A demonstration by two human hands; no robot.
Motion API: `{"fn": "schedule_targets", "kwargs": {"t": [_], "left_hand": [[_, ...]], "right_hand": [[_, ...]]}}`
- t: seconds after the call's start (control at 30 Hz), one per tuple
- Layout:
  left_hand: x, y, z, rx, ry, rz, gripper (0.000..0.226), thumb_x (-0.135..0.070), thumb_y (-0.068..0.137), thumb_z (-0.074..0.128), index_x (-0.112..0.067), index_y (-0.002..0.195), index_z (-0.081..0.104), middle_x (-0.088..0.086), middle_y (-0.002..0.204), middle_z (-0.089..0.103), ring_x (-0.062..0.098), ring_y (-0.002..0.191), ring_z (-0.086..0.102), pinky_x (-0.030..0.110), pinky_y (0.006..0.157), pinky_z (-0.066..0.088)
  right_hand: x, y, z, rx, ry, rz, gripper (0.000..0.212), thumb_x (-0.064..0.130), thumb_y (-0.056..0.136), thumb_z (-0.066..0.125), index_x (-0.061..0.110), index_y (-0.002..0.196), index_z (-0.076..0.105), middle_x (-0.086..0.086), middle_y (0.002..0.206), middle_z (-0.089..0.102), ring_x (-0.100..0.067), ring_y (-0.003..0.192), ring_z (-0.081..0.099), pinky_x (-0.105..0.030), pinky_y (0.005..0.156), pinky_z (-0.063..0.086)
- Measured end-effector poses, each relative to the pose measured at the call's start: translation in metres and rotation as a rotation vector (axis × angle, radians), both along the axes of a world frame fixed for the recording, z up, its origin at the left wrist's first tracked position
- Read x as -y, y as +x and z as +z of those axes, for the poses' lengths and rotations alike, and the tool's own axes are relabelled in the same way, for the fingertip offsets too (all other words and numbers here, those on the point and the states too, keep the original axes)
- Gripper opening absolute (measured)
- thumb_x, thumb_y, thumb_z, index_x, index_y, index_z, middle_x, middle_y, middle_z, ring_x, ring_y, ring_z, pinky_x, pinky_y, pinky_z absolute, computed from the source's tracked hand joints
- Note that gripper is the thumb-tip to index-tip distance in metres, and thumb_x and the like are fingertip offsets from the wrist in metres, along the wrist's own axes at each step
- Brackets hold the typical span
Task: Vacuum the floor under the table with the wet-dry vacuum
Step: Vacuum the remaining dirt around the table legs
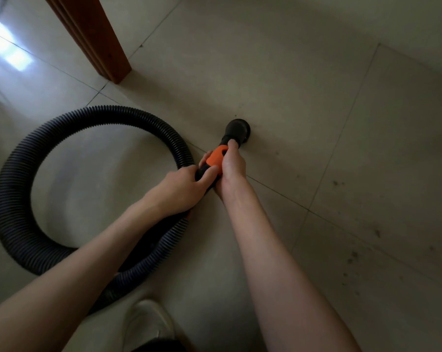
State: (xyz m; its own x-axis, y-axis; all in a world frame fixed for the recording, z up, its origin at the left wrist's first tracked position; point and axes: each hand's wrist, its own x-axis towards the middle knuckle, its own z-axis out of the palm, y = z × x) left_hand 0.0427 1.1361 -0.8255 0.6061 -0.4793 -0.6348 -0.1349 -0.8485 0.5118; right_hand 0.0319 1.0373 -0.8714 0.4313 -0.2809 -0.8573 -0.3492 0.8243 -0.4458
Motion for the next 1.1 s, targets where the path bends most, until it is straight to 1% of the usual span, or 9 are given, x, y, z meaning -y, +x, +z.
{"fn": "schedule_targets", "kwargs": {"t": [0.2, 0.33, 0.43, 0.6, 0.77, 0.87, 0.93, 1.0, 1.1], "left_hand": [[0.007, 0.012, -0.006, 0.026, 0.002, 0.035, 0.052, -0.06, 0.092, 0.03, -0.015, 0.087, 0.055, 0.004, 0.07, 0.059, 0.015, 0.06, 0.057, 0.026, 0.06, 0.047], [0.013, 0.021, -0.009, 0.058, 0.008, 0.075, 0.053, -0.06, 0.093, 0.03, -0.014, 0.084, 0.056, 0.005, 0.071, 0.059, 0.015, 0.061, 0.057, 0.024, 0.055, 0.044], [0.022, 0.031, -0.01, 0.083, 0.021, 0.07, 0.052, -0.06, 0.093, 0.03, -0.016, 0.08, 0.054, 0.005, 0.071, 0.059, 0.015, 0.06, 0.056, 0.024, 0.054, 0.042], [0.04, 0.046, -0.01, 0.105, 0.032, 0.034, 0.054, -0.061, 0.093, 0.028, -0.015, 0.079, 0.053, 0.006, 0.072, 0.059, 0.015, 0.06, 0.056, 0.023, 0.053, 0.041], [0.055, 0.055, -0.009, 0.122, 0.032, 0.006, 0.057, -0.06, 0.094, 0.027, -0.012, 0.087, 0.056, 0.004, 0.07, 0.057, 0.013, 0.059, 0.054, 0.021, 0.051, 0.038], [0.05, 0.055, -0.007, 0.089, 0.024, 0.008, 0.055, -0.06, 0.094, 0.027, -0.012, 0.086, 0.055, 0.005, 0.071, 0.059, 0.014, 0.058, 0.055, 0.022, 0.055, 0.045], [0.041, 0.051, -0.006, 0.029, 0.004, 0.034, 0.055, -0.059, 0.093, 0.028, -0.011, 0.089, 0.055, 0.01, 0.075, 0.063, 0.018, 0.058, 0.058, 0.031, 0.065, 0.053], [0.031, 0.045, -0.006, 0.003, 0.003, 0.057, 0.055, -0.059, 0.092, 0.029, -0.011, 0.091, 0.055, 0.013, 0.08, 0.065, 0.02, 0.061, 0.059, 0.037, 0.073, 0.055], [0.017, 0.037, -0.004, -0.014, -0.002, 0.093, 0.051, -0.059, 0.092, 0.031, -0.014, 0.087, 0.055, 0.009, 0.075, 0.064, 0.017, 0.057, 0.059, 0.032, 0.065, 0.055]], "right_hand": [[0.007, 0.017, -0.001, 0.045, 0.017, 0.009, 0.037, 0.038, 0.1, 0.039, 0.003, 0.09, 0.046, -0.009, 0.067, 0.049, -0.02, 0.054, 0.05, -0.028, 0.054, 0.046], [0.013, 0.033, -0.001, 0.052, 0.005, 0.044, 0.034, 0.038, 0.099, 0.04, 0.004, 0.102, 0.044, -0.01, 0.068, 0.049, -0.021, 0.054, 0.049, -0.026, 0.051, 0.045], [0.019, 0.043, -0.003, 0.06, -0.032, 0.04, 0.032, 0.036, 0.099, 0.04, 0.005, 0.103, 0.044, -0.01, 0.065, 0.049, -0.021, 0.052, 0.049, -0.025, 0.05, 0.044], [0.035, 0.057, 0.004, 0.064, -0.044, -0.027, 0.032, 0.031, 0.099, 0.041, 0.007, 0.078, 0.043, -0.009, 0.06, 0.045, -0.021, 0.048, 0.046, -0.028, 0.049, 0.04], [0.049, 0.064, 0.008, 0.051, -0.03, -0.071, 0.034, 0.032, 0.099, 0.043, 0.006, 0.077, 0.044, -0.008, 0.06, 0.045, -0.019, 0.048, 0.045, -0.029, 0.049, 0.039], [0.044, 0.063, 0.007, 0.036, -0.034, -0.027, 0.032, 0.034, 0.099, 0.042, 0.005, 0.088, 0.047, -0.009, 0.061, 0.048, -0.02, 0.049, 0.047, -0.028, 0.05, 0.042], [0.035, 0.06, 0.005, 0.042, -0.034, 0.004, 0.03, 0.035, 0.098, 0.041, 0.006, 0.101, 0.045, -0.01, 0.061, 0.049, -0.021, 0.049, 0.048, -0.028, 0.05, 0.043], [0.026, 0.053, 0.005, 0.057, -0.019, 0.028, 0.031, 0.034, 0.099, 0.04, 0.005, 0.106, 0.046, -0.01, 0.062, 0.05, -0.02, 0.05, 0.05, -0.03, 0.051, 0.045], [0.014, 0.043, 0.006, 0.045, -0.028, 0.086, 0.044, 0.035, 0.1, 0.037, -0.001, 0.121, 0.049, -0.01, 0.065, 0.052, -0.019, 0.052, 0.052, -0.027, 0.051, 0.047]]}}
